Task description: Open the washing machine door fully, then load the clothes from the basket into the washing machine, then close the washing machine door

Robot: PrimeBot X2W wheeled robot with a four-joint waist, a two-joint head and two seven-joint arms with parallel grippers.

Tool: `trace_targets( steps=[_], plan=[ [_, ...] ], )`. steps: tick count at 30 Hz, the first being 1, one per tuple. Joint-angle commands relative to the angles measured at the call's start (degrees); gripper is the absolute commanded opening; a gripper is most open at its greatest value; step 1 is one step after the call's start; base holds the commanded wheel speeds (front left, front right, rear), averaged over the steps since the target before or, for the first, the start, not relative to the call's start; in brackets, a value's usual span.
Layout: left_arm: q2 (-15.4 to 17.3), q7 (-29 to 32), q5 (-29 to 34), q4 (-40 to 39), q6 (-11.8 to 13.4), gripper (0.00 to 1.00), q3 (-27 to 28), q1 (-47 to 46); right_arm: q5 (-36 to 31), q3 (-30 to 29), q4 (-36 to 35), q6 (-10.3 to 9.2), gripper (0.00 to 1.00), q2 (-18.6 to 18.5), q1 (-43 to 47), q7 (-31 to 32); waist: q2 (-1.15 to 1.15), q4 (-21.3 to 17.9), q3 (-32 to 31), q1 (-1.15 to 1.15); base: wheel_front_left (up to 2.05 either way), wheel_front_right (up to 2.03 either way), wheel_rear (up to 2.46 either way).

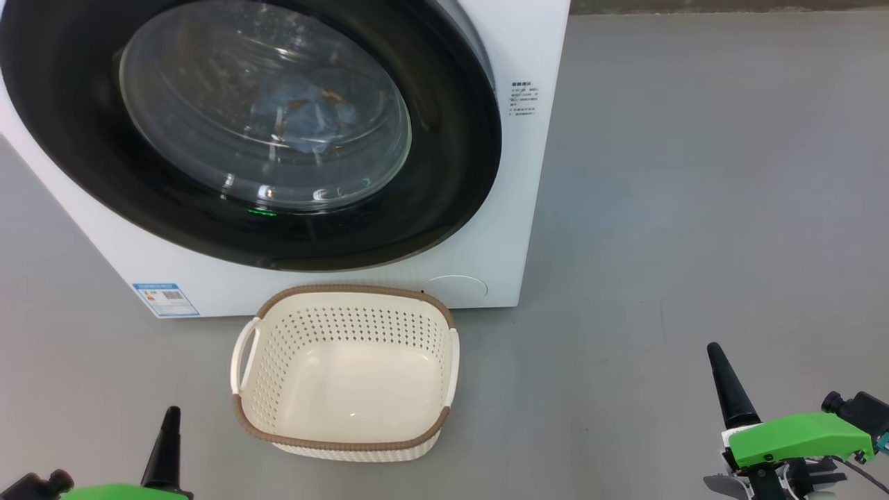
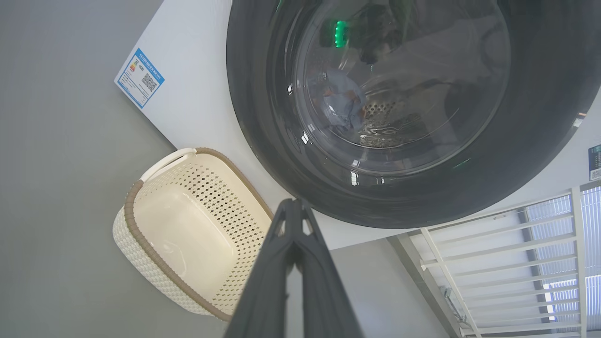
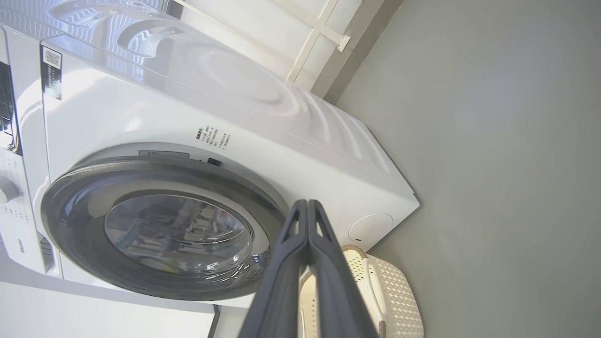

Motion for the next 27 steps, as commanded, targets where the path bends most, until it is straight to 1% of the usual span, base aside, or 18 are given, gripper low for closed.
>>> trace_targets(
  steps=[1, 27],
  plan=[
    [0.5, 0.4, -1.2, -1.1, -0.1, 0.00, 1.5, -2.4, 1.2, 0.6, -1.9, -0.03, 0.00, 0.0, -0.6, 0.3, 0.00, 0.1, -0.1, 0.00, 0.00, 0.00, 0.00],
    [-1.1, 4.8, -15.4, -0.7, -0.1, 0.00, 2.8, -3.7, 14.3, -1.8, -4.7, -0.04, 0.00, 1.3, 0.8, 4.7, 0.00, 1.6, -1.8, 0.00, 0.00, 0.00, 0.00]
  ],
)
